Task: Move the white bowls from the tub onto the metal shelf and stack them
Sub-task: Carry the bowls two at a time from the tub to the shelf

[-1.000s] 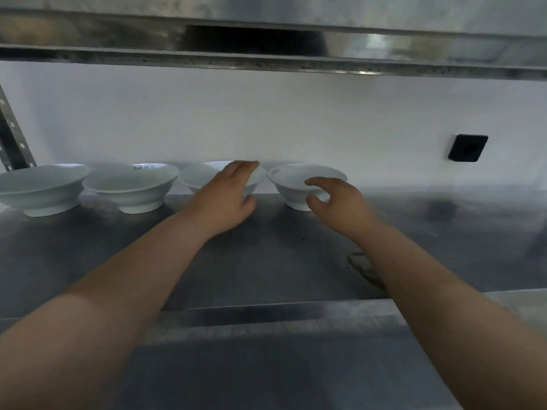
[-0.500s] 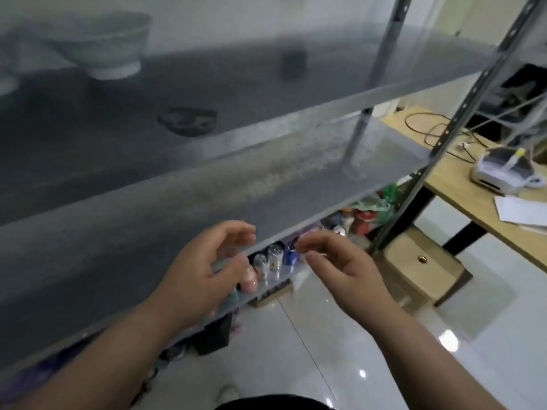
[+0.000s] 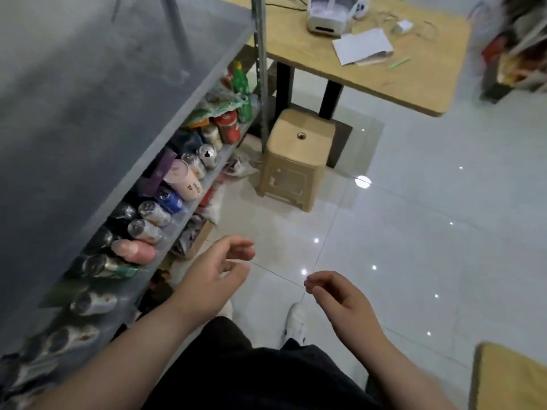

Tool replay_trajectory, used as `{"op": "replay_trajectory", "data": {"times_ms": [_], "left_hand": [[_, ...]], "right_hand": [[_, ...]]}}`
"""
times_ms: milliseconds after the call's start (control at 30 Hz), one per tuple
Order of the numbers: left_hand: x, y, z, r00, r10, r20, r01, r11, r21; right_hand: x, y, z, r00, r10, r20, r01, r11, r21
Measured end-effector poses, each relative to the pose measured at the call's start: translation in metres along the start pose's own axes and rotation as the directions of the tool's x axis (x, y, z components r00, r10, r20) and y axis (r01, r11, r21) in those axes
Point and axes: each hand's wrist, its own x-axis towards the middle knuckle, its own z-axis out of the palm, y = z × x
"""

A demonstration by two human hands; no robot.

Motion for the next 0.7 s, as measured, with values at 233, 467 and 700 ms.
{"op": "replay_trajectory", "data": {"times_ms": [233, 467, 700], "left_hand": [[0.04, 0.013, 0.028, 0.89, 0.023, 0.455, -0.111, 0.98, 0.167], [0.023, 0.018, 0.065, 0.55, -0.028, 0.835, -0.38, 0.882, 0.28], [-0.049, 0.037, 0.168, 0.377, 0.009, 0.926, -0.504, 0.841, 0.197]], "right_hand": [[-0.044, 0.009, 0.008, 0.917, 0.112, -0.384, -0.059, 0.987, 0.148], [-0.141, 0.046, 0.031, 0.685, 0.264, -0.679, -0.069, 0.951, 0.301], [-0.238, 0.105, 0.052, 0.482, 0.403, -0.778, -0.004, 0.889, 0.457]]}}
